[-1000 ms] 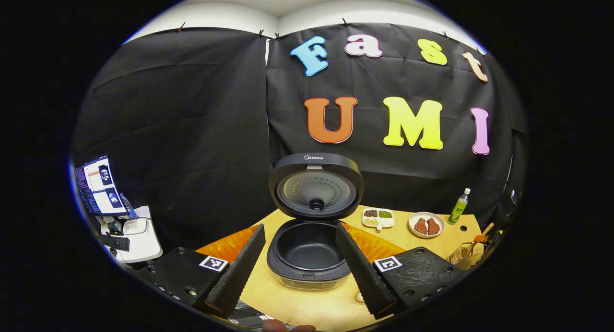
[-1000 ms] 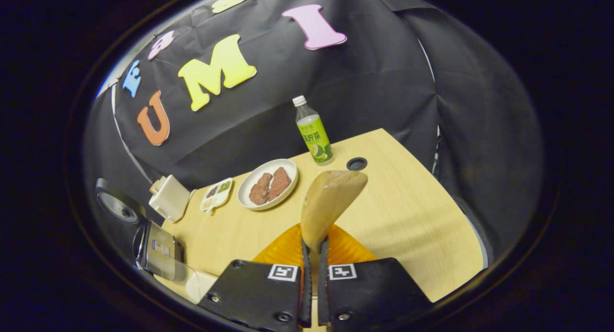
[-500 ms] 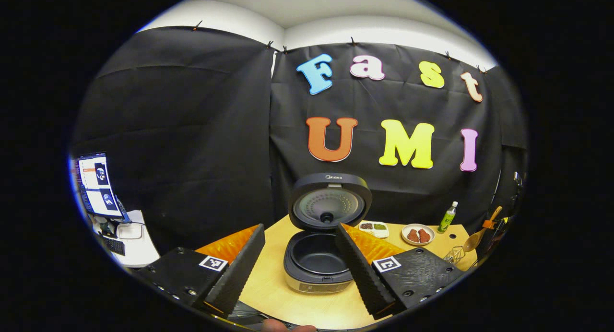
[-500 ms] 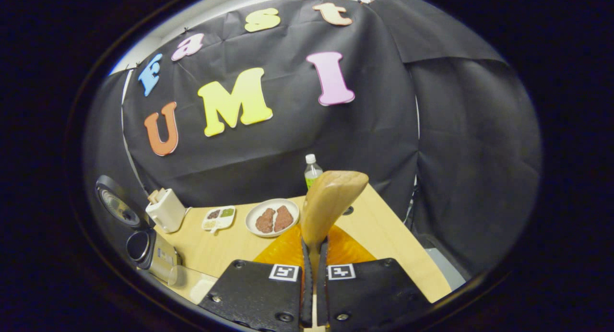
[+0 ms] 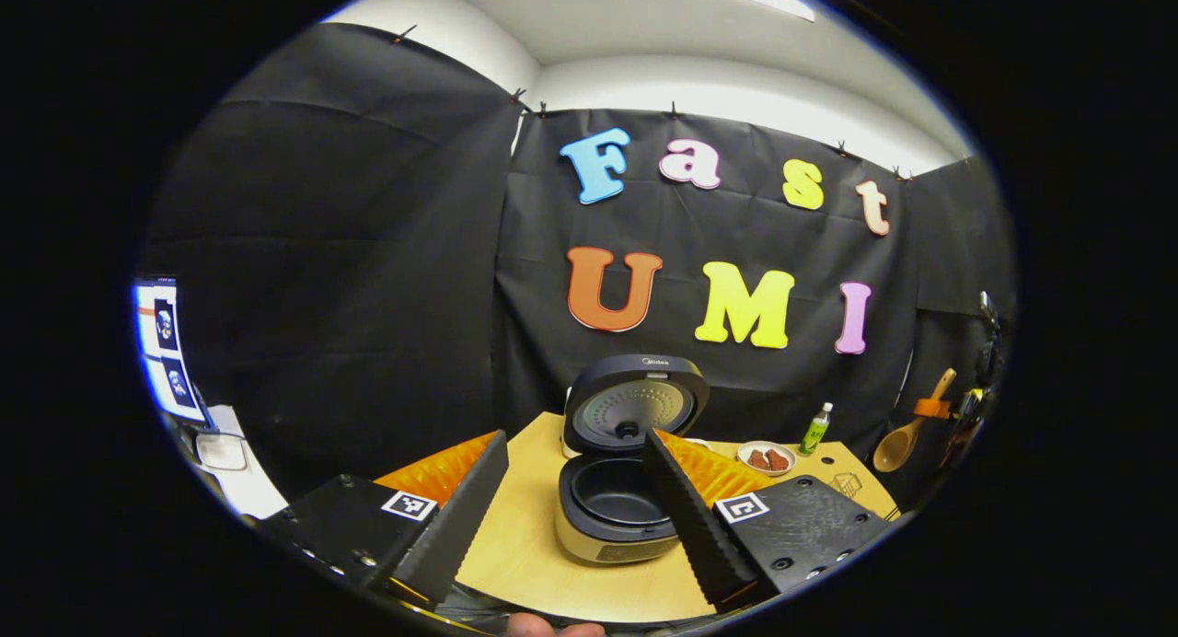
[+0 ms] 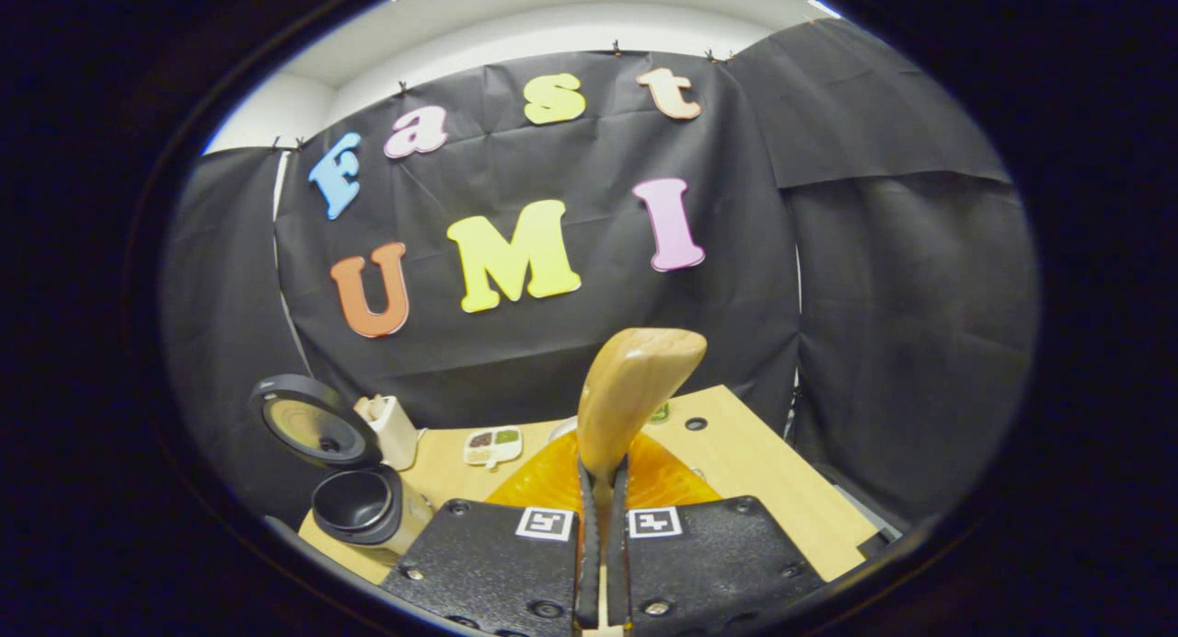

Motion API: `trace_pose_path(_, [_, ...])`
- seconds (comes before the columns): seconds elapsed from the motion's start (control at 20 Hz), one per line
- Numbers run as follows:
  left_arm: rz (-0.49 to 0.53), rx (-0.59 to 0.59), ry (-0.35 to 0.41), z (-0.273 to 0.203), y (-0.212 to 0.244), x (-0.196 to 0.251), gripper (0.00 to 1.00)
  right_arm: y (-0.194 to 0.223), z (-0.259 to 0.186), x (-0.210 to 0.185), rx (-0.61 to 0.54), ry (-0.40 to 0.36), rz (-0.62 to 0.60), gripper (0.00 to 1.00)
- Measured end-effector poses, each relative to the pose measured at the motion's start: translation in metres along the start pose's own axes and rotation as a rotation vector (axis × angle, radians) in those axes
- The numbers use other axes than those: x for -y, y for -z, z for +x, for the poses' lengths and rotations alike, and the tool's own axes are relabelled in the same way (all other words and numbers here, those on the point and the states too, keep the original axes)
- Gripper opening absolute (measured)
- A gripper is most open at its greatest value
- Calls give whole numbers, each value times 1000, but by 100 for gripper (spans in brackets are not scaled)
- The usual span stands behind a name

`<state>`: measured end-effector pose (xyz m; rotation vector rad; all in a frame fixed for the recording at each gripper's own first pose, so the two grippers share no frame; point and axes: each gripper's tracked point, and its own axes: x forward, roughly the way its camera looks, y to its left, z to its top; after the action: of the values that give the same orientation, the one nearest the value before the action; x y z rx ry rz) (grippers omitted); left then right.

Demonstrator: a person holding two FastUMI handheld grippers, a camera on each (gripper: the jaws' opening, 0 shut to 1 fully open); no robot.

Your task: Close the left gripper, press the button to open the rice cooker; take a wooden spoon from the chopstick holder with the right hand, scoop a spoonful of rice and pour it into the rice cooker, then put the wooden spoon back into the chopstick holder.

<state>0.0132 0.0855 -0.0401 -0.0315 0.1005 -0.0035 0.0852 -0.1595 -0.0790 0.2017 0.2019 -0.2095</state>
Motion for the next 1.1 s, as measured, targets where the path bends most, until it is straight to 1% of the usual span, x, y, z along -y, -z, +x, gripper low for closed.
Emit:
trace_pose_path(0.1, [14,29,45,-4,-9,-12,95,3,-18,-24,4,-7,-4,8])
trace_pose_path(0.3, [-15,16,115,-9,-4,-13,95,15,-35,-60,-29,-39,-61,8])
trace_pose_path(0.4, [-4,19,160,-14,-3,-2,95,26,-30,-74,-42,-47,-77,8])
trace_pose_path(0.45, [10,10,199,-18,0,7,94,34,-26,-79,-53,-50,-80,8])
trace_pose_path(0.6, [22,-18,283,-23,0,28,95,60,-6,-85,-77,-38,-112,9])
trace_pose_path(0.65, [24,-21,298,-21,0,34,89,71,3,-82,-87,-26,-126,8])
trace_pose_path(0.7, [33,-23,302,-19,0,36,94,82,10,-80,-102,-16,-140,9])
trace_pose_path(0.85, [36,-63,277,-9,9,41,94,116,39,-76,-155,-12,-183,9])
trace_pose_path(1.1, [17,-100,225,19,11,42,94,178,89,-64,-234,35,-287,8])
